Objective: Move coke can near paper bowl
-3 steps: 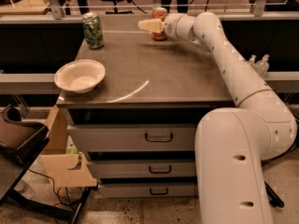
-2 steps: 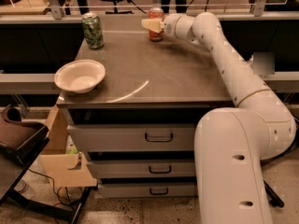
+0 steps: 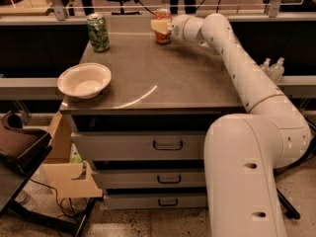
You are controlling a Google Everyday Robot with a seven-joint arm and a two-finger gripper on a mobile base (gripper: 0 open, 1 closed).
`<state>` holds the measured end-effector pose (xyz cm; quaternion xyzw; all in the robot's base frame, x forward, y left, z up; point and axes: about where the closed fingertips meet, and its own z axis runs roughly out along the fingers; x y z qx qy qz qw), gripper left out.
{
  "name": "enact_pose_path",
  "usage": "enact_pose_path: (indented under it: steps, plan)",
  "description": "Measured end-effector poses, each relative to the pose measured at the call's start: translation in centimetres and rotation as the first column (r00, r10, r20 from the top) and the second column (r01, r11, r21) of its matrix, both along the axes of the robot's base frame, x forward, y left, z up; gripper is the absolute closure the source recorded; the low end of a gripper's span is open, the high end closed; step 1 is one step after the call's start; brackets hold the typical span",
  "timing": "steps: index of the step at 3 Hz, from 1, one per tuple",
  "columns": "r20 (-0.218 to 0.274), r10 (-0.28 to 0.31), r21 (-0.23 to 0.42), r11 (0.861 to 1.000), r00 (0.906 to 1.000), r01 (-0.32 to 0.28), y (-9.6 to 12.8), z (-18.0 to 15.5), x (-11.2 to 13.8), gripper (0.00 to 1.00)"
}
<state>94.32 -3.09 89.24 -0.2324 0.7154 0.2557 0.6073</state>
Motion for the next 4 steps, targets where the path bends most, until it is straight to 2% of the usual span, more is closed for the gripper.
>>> enact_pose_path:
  steps: [1, 4]
  plan:
    - [-0.002, 0.004, 0.0, 1.0, 1.0, -0.004, 0.32, -0.15, 0.02, 1.0]
    - [-0.01, 0.025, 0.008, 1.0, 0.9996, -0.025, 1.08, -0.14, -0.05, 1.0]
